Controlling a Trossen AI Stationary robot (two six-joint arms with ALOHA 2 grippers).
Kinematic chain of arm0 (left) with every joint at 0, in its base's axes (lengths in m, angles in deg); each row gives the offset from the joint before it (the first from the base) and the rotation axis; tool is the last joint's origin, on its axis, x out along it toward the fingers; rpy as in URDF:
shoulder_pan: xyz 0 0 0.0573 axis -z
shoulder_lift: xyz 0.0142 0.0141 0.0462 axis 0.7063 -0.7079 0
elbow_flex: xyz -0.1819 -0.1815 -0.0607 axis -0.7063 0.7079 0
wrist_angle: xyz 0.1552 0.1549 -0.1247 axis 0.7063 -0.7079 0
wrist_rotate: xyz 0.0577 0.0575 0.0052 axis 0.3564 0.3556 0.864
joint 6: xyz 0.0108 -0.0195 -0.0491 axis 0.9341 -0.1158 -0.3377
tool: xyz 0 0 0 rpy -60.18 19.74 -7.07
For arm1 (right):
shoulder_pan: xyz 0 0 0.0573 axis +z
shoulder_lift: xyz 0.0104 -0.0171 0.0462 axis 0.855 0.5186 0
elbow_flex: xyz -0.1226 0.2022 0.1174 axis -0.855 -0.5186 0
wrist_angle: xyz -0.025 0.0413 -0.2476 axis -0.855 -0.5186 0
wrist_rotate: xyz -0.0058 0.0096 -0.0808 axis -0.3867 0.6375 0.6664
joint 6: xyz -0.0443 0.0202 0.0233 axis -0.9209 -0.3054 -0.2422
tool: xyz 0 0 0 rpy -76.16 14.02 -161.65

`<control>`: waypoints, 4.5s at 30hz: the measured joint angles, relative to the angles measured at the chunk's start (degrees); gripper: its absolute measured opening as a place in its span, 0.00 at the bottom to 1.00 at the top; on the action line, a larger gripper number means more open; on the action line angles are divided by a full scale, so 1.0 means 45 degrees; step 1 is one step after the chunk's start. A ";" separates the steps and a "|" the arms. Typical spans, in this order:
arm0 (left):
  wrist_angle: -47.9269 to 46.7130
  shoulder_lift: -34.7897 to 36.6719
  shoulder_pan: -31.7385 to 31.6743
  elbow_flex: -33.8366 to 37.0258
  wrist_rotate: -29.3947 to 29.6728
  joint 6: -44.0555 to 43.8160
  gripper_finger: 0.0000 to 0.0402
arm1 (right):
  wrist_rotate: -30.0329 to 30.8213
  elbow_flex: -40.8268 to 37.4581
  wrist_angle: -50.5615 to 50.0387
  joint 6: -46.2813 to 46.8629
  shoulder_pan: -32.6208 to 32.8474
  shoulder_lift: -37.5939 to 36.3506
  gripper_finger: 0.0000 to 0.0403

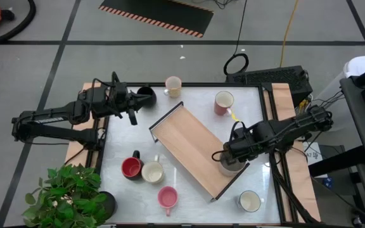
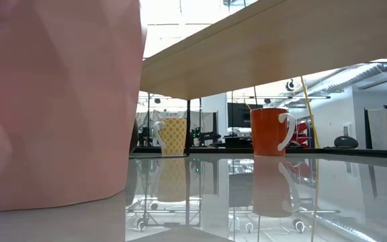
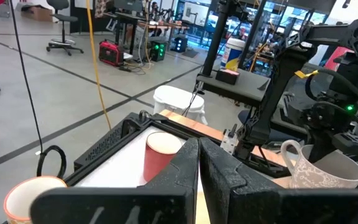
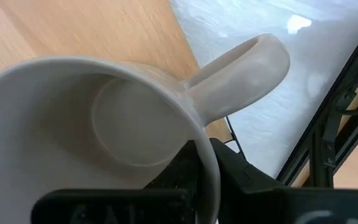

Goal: Place coffee mugs
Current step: Put the gray mug on the shelf, then put the orange-black mug on the shelf

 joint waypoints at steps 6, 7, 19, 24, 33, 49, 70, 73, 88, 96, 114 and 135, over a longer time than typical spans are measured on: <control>0.0001 0.0000 0.0000 0.0000 0.0000 0.0091 0.05 | 0.0103 0.0005 0.0010 -0.0070 0.0187 0.0000 0.04; -0.0003 0.0000 0.0005 0.0000 -0.0002 0.0097 0.05 | 0.0107 0.0005 0.0010 -0.0093 0.0224 0.0000 0.04; 0.0001 0.0000 0.0002 0.0000 -0.0005 -0.0160 0.05 | 0.0029 0.0024 -0.0010 -0.0158 0.0290 -0.0019 0.22; -0.0994 -0.0033 -0.0004 -0.0754 0.0199 -0.1499 0.05 | 0.0621 0.0024 -0.0007 -0.0381 0.0290 -0.0486 0.29; -0.9326 -0.2315 -0.0853 -0.5675 0.1915 -0.1297 0.05 | 0.3612 0.0024 -0.0019 -0.0897 -0.0036 -0.2468 0.31; -1.1649 -0.5767 -0.3508 -0.6601 -0.4875 -0.3983 0.05 | 0.6348 0.0019 -0.0024 -0.6416 -0.1623 -0.4865 0.31; -1.7996 -0.5412 0.0964 -0.6601 -0.5689 -0.8242 0.18 | 0.6656 0.0010 0.0103 -1.2997 -0.4201 -0.5520 0.31; -1.8241 -0.5407 0.1270 -0.6601 -0.5683 -0.8362 0.33 | 0.6688 0.0010 0.0341 -1.2543 -0.4433 -0.5477 0.31; -1.8195 -0.6644 0.3104 -0.6290 -0.5796 -0.8605 0.75 | 0.5927 0.0010 0.1483 -0.8511 -0.4737 -0.4895 0.31; -1.7973 -0.7290 0.4768 -0.6289 -0.4358 -0.7682 0.75 | 0.4560 0.0010 0.2292 -0.8354 -0.4736 -0.4413 0.31; -1.5238 -0.7351 0.6625 -0.2388 -0.3485 -0.7501 0.75 | 0.2662 0.0010 0.2987 -0.7837 -0.4192 -0.3444 0.31; -1.5012 -0.7373 0.6291 -0.1426 -0.3265 -0.7341 0.05 | 0.3984 0.0010 0.3453 -0.7744 -0.3377 -0.3439 0.31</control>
